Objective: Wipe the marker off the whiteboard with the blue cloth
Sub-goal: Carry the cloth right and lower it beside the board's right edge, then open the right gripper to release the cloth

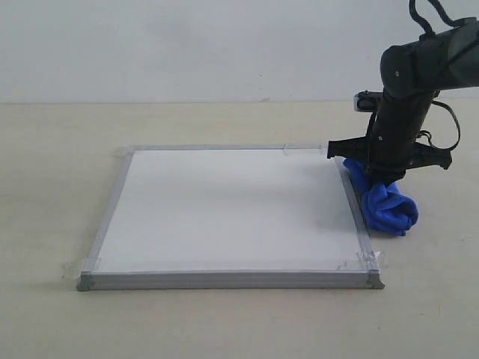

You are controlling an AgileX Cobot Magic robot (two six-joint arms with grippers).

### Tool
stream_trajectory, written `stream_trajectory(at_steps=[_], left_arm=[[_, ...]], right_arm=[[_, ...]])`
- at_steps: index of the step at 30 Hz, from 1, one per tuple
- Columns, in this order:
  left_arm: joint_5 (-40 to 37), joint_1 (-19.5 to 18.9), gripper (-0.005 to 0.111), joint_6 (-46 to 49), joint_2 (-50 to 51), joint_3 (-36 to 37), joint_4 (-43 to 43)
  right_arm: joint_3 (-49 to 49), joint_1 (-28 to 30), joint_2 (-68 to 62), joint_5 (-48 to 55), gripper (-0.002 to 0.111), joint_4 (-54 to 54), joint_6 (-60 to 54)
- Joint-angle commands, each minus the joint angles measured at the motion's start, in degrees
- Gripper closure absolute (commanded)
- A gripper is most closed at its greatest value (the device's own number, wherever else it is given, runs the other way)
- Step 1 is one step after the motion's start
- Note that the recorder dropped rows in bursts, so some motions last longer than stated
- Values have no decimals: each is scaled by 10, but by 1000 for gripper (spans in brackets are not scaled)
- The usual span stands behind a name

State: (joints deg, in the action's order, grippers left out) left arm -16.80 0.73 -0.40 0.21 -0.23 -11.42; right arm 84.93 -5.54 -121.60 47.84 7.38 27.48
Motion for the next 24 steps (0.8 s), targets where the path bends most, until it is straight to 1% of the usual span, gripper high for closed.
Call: stream_trajectory(at_steps=[1, 5, 6, 8, 9, 11, 12, 14, 15, 16, 18, 24], left_arm=[[0, -2, 102, 0, -2, 2, 2], [0, -2, 102, 0, -2, 2, 2], [0, -2, 102, 0, -2, 2, 2], [0, -2, 102, 0, -2, 2, 2], [0, -2, 102, 0, -2, 2, 2], [0, -2, 102, 0, -2, 2, 2], [0, -2, 102, 0, -2, 2, 2], [0, -2, 102, 0, -2, 2, 2], [0, -2, 102, 0, -2, 2, 2], [0, -2, 102, 0, -2, 2, 2], [0, -2, 102, 0, -2, 2, 2], [0, -2, 102, 0, -2, 2, 2]], right_arm=[[-3, 4, -3, 1, 108, 23, -16], [-3, 4, -3, 3, 108, 23, -20], [-3, 4, -3, 3, 105, 23, -20], [-3, 4, -3, 3, 93, 23, -20], [-3, 4, -3, 3, 82, 23, -20], [-3, 4, -3, 4, 64, 22, -20], [-3, 4, -3, 5, 48, 22, -11], [-3, 4, -3, 10, 27, 22, 6], [-3, 4, -3, 10, 19, 22, 7], [-3, 4, -3, 12, 12, 22, 5], [-3, 4, -3, 16, 6, 22, -1], [-3, 4, 3, 28, 6, 22, -46]])
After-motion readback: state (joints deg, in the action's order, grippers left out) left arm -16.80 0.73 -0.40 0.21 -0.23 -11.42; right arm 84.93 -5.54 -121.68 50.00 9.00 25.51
